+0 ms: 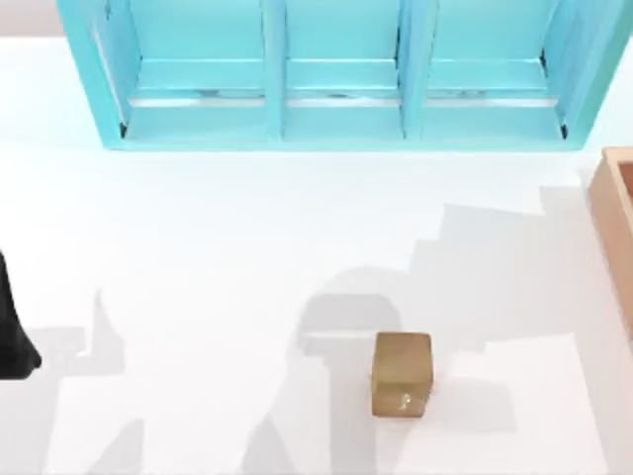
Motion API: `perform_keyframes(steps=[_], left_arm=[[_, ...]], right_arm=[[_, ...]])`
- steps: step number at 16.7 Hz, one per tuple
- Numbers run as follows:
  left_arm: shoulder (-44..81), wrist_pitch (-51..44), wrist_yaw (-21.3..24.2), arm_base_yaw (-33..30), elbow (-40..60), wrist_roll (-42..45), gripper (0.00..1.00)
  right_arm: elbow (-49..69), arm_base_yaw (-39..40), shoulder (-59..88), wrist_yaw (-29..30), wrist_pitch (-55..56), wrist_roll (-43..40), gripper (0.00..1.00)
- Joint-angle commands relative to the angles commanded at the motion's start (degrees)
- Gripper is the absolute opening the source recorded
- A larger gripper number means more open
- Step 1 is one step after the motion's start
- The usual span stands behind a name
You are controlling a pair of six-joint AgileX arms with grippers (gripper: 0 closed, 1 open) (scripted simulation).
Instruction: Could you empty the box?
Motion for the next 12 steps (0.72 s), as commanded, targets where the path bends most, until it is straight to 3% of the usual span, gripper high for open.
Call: perform_keyframes(steps=[8,12], left_arm=[[0.00,0.00,0.00,0.00,0.00,0.00,1.00],[0.00,0.00,0.00,0.00,0.00,0.00,1.00]], right_arm=[[0.41,-3.04,-0.46,0.07,0.16,-3.13,1.00],[-5.02,-4.49,-0.66,0.08,5.71,-4.38,1.00]])
